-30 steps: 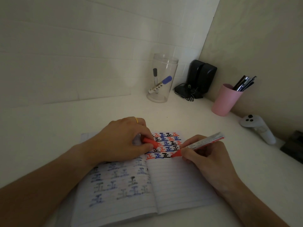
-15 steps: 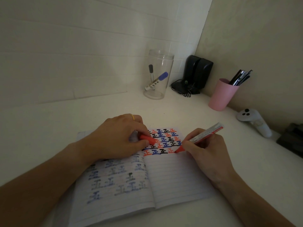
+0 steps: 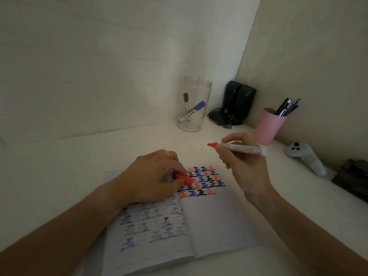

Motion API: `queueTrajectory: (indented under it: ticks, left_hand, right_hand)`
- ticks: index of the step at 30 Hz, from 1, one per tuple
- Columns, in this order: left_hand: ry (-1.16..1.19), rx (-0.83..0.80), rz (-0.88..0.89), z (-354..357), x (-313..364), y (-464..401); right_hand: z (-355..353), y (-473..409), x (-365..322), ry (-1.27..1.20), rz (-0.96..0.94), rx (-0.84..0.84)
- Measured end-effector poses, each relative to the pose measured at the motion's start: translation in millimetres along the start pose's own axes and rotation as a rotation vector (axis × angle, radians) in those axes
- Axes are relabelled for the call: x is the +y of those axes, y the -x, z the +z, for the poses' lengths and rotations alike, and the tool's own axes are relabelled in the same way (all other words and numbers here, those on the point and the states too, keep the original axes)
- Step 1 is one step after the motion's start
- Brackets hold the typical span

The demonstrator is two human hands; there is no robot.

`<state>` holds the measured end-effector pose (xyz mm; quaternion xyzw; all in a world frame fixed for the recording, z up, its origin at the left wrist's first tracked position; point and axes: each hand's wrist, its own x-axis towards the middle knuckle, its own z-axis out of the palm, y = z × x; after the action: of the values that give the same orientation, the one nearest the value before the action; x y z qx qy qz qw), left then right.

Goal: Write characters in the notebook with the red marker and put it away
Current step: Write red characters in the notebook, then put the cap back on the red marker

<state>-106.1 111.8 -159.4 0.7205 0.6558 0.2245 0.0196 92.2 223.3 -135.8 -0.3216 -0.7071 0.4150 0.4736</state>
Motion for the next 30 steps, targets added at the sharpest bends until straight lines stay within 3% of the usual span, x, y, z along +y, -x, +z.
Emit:
queueTrajectory:
  ticks: [5, 9, 24, 30]
  left_hand:
    - [0.070, 0.159, -0.043, 2, -5, -2]
    - [0.102, 0.273, -0.138, 2, -7, -7]
    - [0.204, 0.318, -0.070, -2, 3, -4]
    - [0.688, 0.340, -0.080, -9, 13, -1]
  right_hand:
    - [0, -4, 25, -0.412, 0.243, 0.019]
    - [-5, -7, 29, -0.532, 0.289, -0.009]
    - [-2, 6, 23, -0.455, 0.232, -0.244]
    - [-7, 9, 14, -0.520, 0.192, -0.321]
